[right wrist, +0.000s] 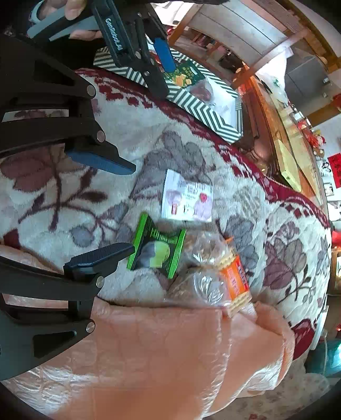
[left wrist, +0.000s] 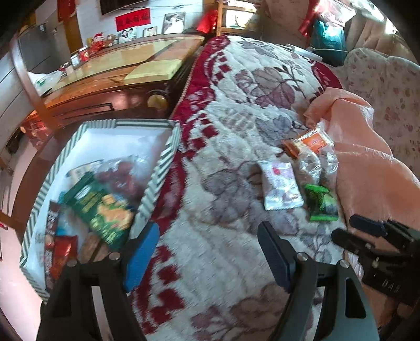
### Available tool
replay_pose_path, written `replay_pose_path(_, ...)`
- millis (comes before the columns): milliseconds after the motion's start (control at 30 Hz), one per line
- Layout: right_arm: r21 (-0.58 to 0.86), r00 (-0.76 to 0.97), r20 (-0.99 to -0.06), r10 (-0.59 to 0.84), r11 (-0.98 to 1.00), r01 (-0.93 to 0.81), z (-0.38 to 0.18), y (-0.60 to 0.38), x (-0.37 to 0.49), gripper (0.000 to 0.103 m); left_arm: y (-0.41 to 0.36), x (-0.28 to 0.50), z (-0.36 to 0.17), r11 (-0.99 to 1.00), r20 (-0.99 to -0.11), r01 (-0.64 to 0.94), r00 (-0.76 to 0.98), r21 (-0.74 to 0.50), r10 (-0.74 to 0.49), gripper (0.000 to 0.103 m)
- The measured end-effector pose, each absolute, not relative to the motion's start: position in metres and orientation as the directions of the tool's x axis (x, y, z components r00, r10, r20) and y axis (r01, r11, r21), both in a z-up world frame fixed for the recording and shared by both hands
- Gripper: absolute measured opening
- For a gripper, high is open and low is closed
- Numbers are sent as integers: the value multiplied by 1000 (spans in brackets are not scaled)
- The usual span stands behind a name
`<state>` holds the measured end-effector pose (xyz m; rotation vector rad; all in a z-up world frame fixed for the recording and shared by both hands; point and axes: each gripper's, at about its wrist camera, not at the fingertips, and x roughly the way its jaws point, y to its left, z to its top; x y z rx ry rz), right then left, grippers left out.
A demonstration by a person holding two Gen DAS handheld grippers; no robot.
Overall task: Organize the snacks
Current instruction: 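Move both grippers back toward the remaining snacks on the quilt, then grasp the white strawberry packet with left gripper while right grasps the green packet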
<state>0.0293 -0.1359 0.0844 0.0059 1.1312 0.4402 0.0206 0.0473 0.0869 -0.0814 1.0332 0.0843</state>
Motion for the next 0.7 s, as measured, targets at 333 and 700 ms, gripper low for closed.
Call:
replay_pose_path(333, 251, 344, -879, 331, 933, -256, 66, -164, 41, 57, 15, 61, 70, 997, -885, -68, 465, -34, 1, 80)
replay_pose_path(700, 267, 338, -884, 324, 942, -204, 48, -158, 72, 62, 6, 92, 51, 996, -908, -77, 418, -41, -5, 80)
